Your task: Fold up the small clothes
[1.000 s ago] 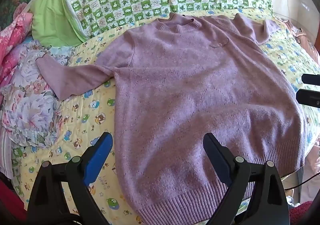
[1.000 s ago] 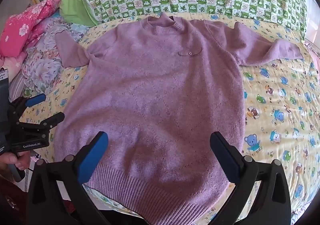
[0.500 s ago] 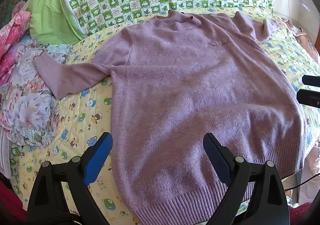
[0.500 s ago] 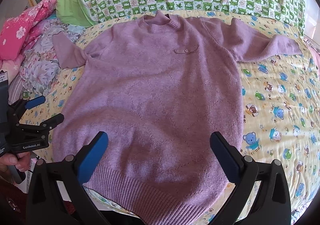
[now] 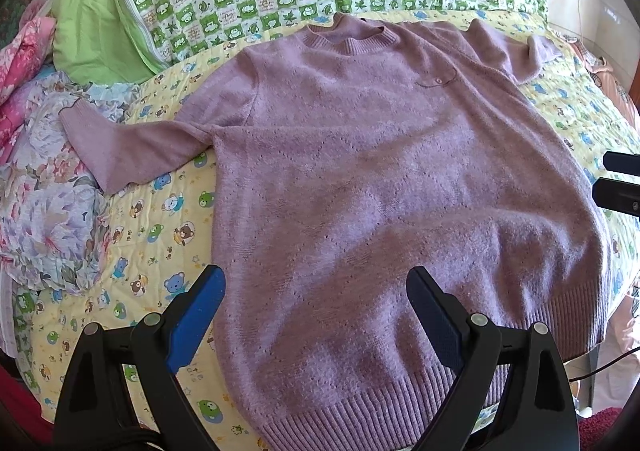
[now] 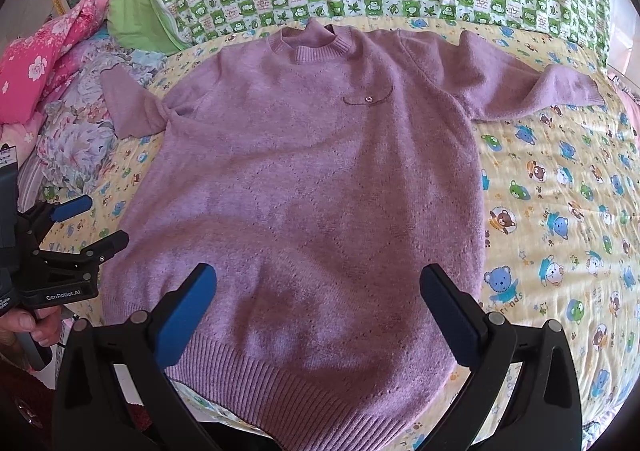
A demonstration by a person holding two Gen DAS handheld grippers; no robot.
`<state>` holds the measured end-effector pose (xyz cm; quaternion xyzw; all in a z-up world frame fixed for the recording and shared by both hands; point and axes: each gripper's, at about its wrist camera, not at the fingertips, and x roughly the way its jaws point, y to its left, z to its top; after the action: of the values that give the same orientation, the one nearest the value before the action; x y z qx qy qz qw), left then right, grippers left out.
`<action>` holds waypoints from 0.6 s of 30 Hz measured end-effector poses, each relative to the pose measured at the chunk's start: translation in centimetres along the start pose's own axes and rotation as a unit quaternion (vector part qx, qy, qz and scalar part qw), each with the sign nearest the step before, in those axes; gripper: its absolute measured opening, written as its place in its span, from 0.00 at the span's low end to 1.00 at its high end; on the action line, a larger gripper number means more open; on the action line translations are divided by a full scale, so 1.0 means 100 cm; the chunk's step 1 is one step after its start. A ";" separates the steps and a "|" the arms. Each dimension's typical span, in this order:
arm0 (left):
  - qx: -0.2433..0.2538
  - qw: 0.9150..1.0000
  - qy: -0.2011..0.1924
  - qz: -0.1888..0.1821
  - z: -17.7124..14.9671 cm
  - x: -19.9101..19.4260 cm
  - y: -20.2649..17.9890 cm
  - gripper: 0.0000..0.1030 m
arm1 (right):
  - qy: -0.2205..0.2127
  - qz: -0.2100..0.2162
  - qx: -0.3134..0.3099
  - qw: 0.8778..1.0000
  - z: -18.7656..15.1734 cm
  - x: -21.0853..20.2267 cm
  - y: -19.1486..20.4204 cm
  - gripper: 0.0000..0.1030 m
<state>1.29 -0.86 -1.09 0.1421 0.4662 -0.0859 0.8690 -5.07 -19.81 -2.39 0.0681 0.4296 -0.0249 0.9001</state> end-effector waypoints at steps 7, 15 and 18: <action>0.000 1.000 0.010 -0.004 0.002 0.004 -0.001 0.90 | 0.003 0.002 -0.003 1.000 0.005 0.005 -0.002 0.99; -0.002 1.000 0.003 -0.008 0.008 0.008 -0.004 0.90 | 0.003 0.004 -0.002 1.000 0.006 0.007 -0.004 0.99; 0.000 1.000 0.000 -0.008 0.010 0.010 -0.005 0.90 | 0.003 0.006 0.000 1.000 0.009 0.009 -0.005 0.99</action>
<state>2.53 -1.73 -1.49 0.1385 0.4670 -0.0925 0.8684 -3.91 -20.45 -2.56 0.0705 0.4321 -0.0194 0.8989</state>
